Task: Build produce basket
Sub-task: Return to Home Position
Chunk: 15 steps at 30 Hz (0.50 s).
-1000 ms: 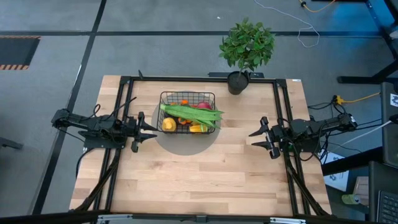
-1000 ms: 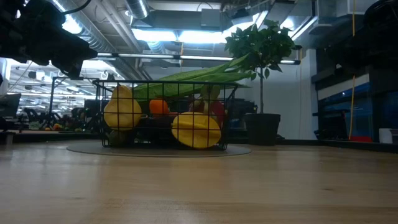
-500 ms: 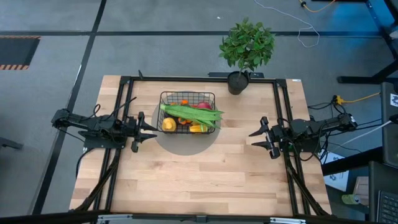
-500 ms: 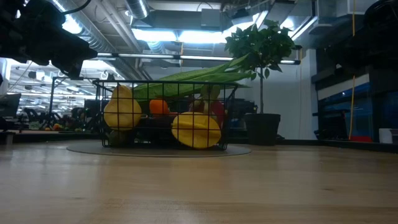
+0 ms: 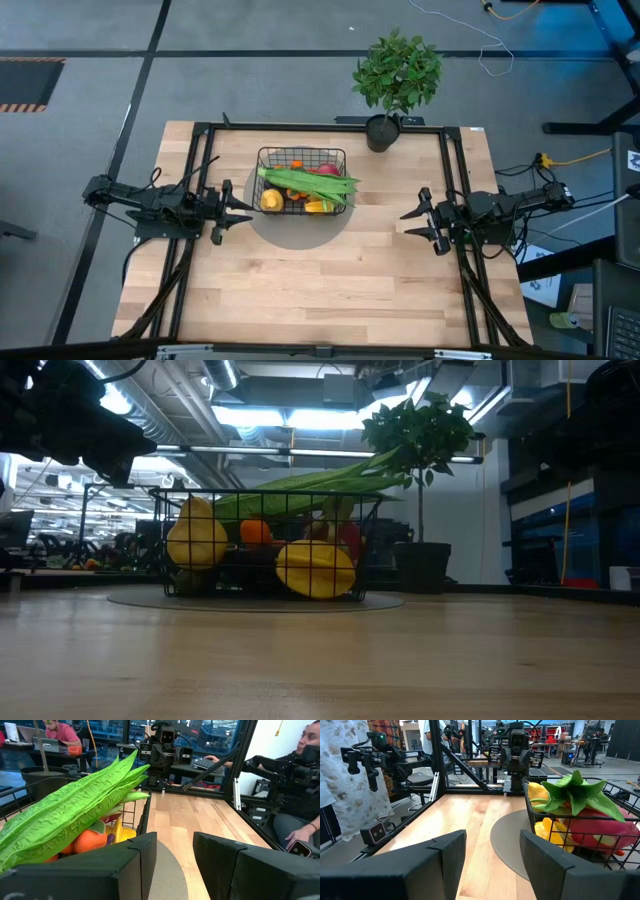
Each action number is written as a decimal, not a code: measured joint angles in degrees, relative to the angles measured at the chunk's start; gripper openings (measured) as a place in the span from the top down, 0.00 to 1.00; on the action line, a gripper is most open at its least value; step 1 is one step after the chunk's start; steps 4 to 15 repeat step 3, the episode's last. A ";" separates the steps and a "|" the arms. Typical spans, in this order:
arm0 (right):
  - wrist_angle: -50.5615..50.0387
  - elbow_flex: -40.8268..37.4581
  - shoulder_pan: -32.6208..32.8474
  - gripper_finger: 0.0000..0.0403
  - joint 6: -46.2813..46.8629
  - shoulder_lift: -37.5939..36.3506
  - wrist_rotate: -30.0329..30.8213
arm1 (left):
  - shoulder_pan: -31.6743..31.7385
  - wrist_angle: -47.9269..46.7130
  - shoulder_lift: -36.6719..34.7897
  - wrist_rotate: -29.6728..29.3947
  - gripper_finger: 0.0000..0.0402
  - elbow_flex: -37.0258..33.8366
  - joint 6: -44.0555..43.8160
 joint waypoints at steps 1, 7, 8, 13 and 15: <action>0.00 0.00 0.00 0.54 0.00 -0.01 0.00 | 0.00 0.00 0.00 0.01 0.70 0.00 0.00; 0.00 0.00 0.00 0.54 0.00 -0.01 0.00 | 0.01 0.00 0.00 -0.01 0.70 0.00 0.00; 0.00 0.00 0.00 0.54 0.00 -0.01 0.00 | 0.01 0.00 0.00 -0.01 0.70 0.00 0.00; 0.00 0.00 0.00 0.54 0.00 -0.01 0.00 | 0.01 0.00 0.00 -0.01 0.70 0.00 0.00; 0.00 0.00 0.00 0.54 0.00 -0.01 0.00 | 0.01 0.00 0.00 -0.01 0.70 0.00 0.00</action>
